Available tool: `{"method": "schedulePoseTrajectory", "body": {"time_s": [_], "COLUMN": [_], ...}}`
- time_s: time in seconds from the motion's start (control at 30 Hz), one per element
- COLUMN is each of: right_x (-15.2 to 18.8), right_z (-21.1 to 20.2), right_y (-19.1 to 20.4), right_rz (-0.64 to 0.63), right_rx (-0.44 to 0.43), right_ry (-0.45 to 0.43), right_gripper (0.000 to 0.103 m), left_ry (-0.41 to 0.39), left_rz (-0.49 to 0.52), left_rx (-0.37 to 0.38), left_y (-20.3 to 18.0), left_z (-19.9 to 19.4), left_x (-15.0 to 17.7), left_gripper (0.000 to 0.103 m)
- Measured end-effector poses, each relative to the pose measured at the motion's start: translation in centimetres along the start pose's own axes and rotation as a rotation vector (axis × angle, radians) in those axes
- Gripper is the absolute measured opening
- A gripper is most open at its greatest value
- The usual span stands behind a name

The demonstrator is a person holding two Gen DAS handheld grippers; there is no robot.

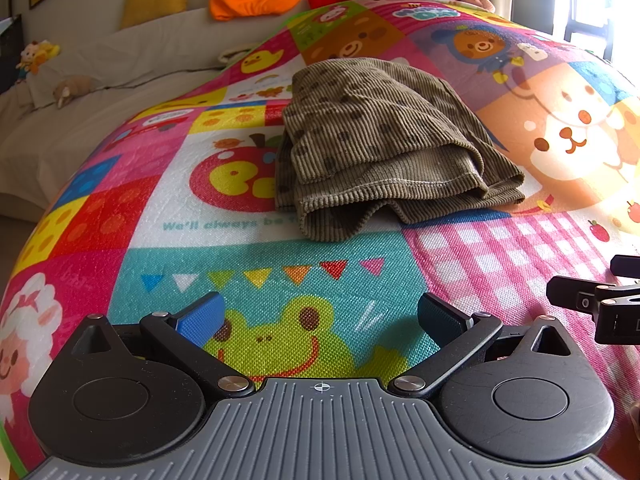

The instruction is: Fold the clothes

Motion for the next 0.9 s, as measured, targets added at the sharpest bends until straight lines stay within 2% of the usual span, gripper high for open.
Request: {"method": "schedulePoseTrajectory", "body": {"time_s": [0.9], "right_x": [0.01], "right_z": [0.35], "right_y": [0.33], "right_rz": [-0.024], "right_rx": [0.026], "right_ry": [0.018], "right_gripper": [0.103], "left_ry": [0.007], "left_rz": [0.011], "left_rx": [-0.006], "left_y": [-0.03], "left_z": [-0.33], "left_x": [0.22], "left_gripper": [0.103]}}
Point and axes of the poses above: each gripper's, at about its wrist camera, not at the fingertips, and z roughly the way its jaws point, y to its left, x to its underside, the point moved 1 cm from there along z, roughly the way its jaws point, and after that the axes turned 12 degrees about -x, right-handed, at the moved point
